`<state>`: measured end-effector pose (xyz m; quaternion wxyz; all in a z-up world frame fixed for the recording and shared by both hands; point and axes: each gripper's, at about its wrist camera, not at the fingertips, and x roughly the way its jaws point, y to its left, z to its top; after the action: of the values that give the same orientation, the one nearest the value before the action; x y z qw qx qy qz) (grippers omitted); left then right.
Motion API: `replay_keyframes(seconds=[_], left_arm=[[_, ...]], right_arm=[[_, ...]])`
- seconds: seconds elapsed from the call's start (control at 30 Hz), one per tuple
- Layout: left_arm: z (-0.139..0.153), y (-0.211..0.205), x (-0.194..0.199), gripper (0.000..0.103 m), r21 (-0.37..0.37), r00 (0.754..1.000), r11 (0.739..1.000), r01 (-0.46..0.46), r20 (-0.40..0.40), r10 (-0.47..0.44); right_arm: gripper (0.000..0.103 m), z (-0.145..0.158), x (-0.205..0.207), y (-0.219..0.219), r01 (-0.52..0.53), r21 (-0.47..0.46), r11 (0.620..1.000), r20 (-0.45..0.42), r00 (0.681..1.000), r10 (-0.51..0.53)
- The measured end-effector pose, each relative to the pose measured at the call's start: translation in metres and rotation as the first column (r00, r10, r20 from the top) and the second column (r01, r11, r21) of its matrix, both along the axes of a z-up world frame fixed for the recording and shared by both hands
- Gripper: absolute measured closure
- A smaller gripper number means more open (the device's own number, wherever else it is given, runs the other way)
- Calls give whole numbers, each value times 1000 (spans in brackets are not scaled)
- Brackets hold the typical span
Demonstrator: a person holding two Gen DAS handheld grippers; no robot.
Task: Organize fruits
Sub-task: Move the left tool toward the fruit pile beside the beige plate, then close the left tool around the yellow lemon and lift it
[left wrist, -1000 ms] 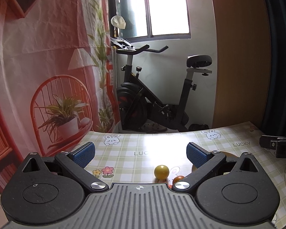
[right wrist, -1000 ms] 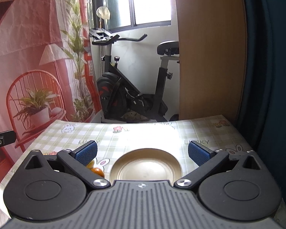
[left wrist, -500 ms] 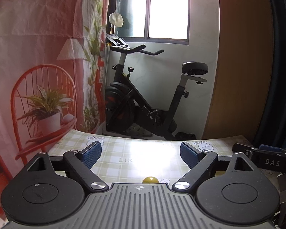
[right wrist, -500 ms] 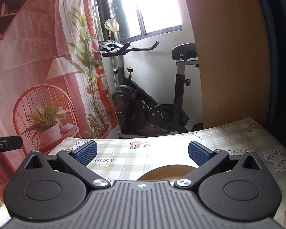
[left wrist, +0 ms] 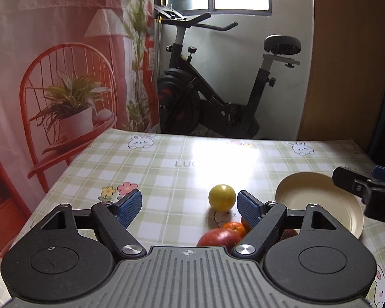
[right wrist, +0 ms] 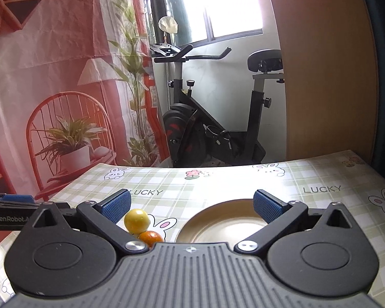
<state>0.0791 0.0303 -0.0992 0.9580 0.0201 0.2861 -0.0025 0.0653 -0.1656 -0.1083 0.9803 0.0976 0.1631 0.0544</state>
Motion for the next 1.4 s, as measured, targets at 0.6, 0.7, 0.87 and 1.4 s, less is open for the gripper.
replay_keyframes(seconds=[0.6,0.7,0.87,1.4], left_arm=[[22,9,-28,26,-122,989,982,143,40,-139],[21,2,-29,28,-87,984,980,178,42,-174],[-11,-4,-19,43,-136,976,971,197,-61,-207],[-53,-22,-9,43,-168,927,932,322,-142,-346]], right_arm=[[3,15,-34,-14,-96,12,995,-50,994,96],[3,7,-30,-9,-130,8,991,-97,987,130],[10,-21,-19,5,-204,6,979,-229,953,200],[34,-59,-11,30,-341,39,939,-288,896,338]])
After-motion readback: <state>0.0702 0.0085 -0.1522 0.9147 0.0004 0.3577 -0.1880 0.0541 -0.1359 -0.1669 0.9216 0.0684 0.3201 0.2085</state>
